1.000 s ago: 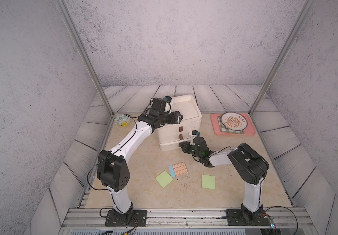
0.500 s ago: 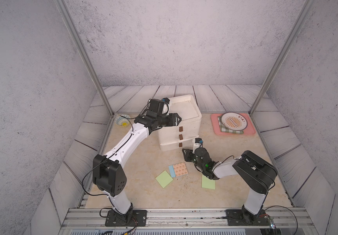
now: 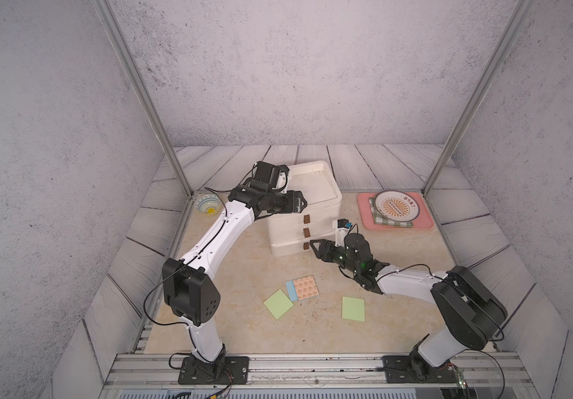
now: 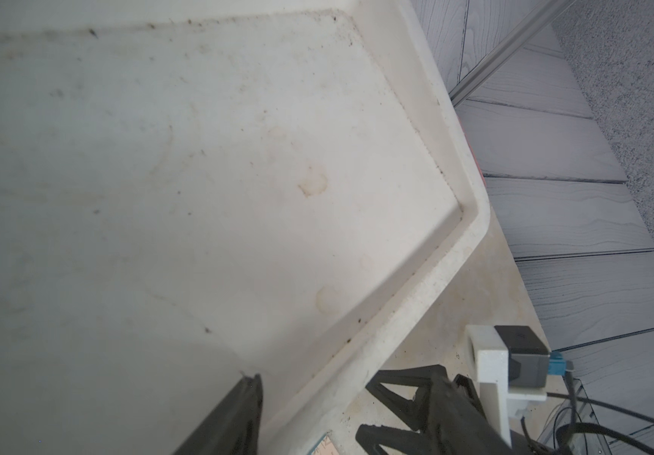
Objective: Please put the sticky notes in the drawer by color
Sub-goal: Close the drawer in the storage box, then open the drawer in the storage box.
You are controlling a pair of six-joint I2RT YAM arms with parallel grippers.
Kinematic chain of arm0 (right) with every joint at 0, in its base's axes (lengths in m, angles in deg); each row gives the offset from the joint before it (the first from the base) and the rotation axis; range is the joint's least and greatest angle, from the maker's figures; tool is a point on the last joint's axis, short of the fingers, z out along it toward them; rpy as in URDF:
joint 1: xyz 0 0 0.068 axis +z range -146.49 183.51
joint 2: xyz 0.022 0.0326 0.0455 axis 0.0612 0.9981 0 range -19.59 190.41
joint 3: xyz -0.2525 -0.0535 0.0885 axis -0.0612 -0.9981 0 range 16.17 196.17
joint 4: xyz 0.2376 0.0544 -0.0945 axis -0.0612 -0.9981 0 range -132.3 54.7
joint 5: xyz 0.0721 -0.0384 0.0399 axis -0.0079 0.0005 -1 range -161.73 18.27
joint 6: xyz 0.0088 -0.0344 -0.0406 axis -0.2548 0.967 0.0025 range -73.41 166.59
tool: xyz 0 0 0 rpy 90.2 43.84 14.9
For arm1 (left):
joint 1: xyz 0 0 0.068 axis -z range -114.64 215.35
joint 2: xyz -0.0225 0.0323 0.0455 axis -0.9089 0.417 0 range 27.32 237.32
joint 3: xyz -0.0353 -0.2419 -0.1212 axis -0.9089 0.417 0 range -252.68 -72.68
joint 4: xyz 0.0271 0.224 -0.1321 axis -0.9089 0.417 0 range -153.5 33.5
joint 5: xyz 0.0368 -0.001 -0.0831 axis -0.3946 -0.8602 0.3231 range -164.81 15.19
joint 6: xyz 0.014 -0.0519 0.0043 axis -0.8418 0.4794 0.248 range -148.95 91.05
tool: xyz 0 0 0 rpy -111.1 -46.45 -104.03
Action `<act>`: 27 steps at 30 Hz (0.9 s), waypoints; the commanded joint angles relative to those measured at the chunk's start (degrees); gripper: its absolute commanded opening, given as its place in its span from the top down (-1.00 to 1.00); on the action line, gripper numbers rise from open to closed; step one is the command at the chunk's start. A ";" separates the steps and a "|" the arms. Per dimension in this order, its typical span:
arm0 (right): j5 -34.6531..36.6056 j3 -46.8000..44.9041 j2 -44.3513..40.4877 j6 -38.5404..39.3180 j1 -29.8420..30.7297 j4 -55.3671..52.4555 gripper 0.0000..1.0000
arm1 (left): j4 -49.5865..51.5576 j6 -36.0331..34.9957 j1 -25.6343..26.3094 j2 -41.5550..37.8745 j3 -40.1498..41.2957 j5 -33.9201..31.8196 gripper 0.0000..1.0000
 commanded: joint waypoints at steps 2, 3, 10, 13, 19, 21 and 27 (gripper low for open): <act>-8.36 5.86 -2.73 7.67 -1.60 -18.26 -0.18 | 7.09 -1.18 -1.02 1.78 -1.15 1.73 -0.43; -11.08 7.23 -1.73 8.62 -2.14 -19.40 -0.18 | 7.20 -1.33 -1.17 1.98 -1.17 2.11 -0.43; -12.71 11.01 4.41 6.83 -3.18 -18.96 -0.11 | 8.83 -1.70 -1.87 4.13 -1.78 3.82 -0.43; -9.04 10.46 5.01 6.88 -3.15 -15.50 -0.05 | 8.71 -1.77 -1.96 4.15 -1.18 3.91 -0.43; 0.20 2.12 5.85 2.08 -2.22 6.28 0.11 | 7.34 -0.88 -1.96 3.35 1.02 4.80 -0.43; -0.63 3.45 7.81 2.31 -2.21 8.60 0.11 | 7.75 -1.11 -1.96 3.75 0.83 4.66 -0.43; -5.85 9.22 13.62 2.96 -1.79 9.92 0.15 | 8.63 -1.49 -2.14 4.79 -0.12 5.06 -0.43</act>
